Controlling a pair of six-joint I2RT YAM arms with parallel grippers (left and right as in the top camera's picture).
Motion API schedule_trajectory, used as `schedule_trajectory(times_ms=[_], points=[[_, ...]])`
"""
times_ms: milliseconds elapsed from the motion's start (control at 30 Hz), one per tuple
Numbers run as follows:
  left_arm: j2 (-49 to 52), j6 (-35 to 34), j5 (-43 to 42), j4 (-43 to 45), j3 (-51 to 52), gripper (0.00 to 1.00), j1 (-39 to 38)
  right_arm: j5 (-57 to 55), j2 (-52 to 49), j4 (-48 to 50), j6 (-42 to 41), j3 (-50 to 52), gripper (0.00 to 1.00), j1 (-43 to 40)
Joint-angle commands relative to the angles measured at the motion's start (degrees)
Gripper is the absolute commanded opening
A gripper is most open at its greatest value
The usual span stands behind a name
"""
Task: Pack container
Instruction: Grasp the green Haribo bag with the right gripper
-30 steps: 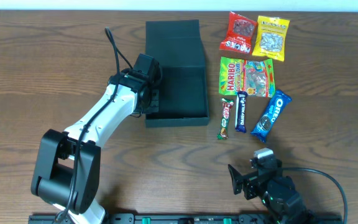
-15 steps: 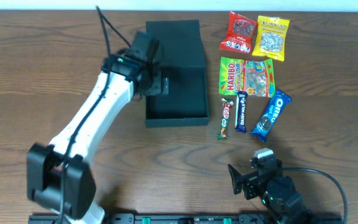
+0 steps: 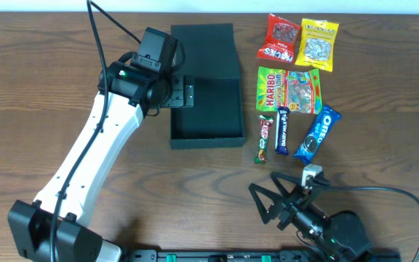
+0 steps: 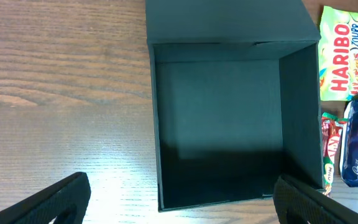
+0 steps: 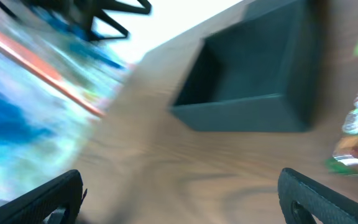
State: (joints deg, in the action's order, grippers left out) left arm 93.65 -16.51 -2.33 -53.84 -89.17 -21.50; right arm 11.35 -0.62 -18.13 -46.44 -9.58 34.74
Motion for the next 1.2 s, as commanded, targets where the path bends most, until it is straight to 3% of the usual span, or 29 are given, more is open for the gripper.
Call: schedule_trajectory(times_ms=[0,267,400,667,867,967,1167], points=[[0.1,-0.4,0.8,-0.3,-0.4,0.95,-0.1,2.4,0.3,3.7,-13.7,0.0,0.99,-0.3],[0.1,-0.2,0.9,0.1,-0.4,0.95,0.0,-7.7,-0.6,12.0,-5.9,-2.8,0.99,-5.6],[0.1,-0.2,0.9,1.6,-0.4,0.95,0.3,-6.2,-8.3,11.8,1.3,-9.5,0.99,-12.4],[0.1,-0.2,0.9,4.6,-0.4,0.95,1.0,2.1,-42.7,3.2,19.8,-31.4,0.99,-21.9],[0.1,-0.2,0.9,4.6,-0.4,0.95,1.0,-1.1,-67.4,-6.8,25.0,-46.1,0.99,-26.1],[0.1,-0.2,0.9,4.6,-0.4,0.95,1.0,-4.9,-84.6,-16.4,26.3,-58.6,0.99,-26.6],[0.1,-0.2,0.9,4.6,-0.4,0.95,1.0,-15.1,-102.1,-23.5,26.4,-72.5,0.99,-26.8]])
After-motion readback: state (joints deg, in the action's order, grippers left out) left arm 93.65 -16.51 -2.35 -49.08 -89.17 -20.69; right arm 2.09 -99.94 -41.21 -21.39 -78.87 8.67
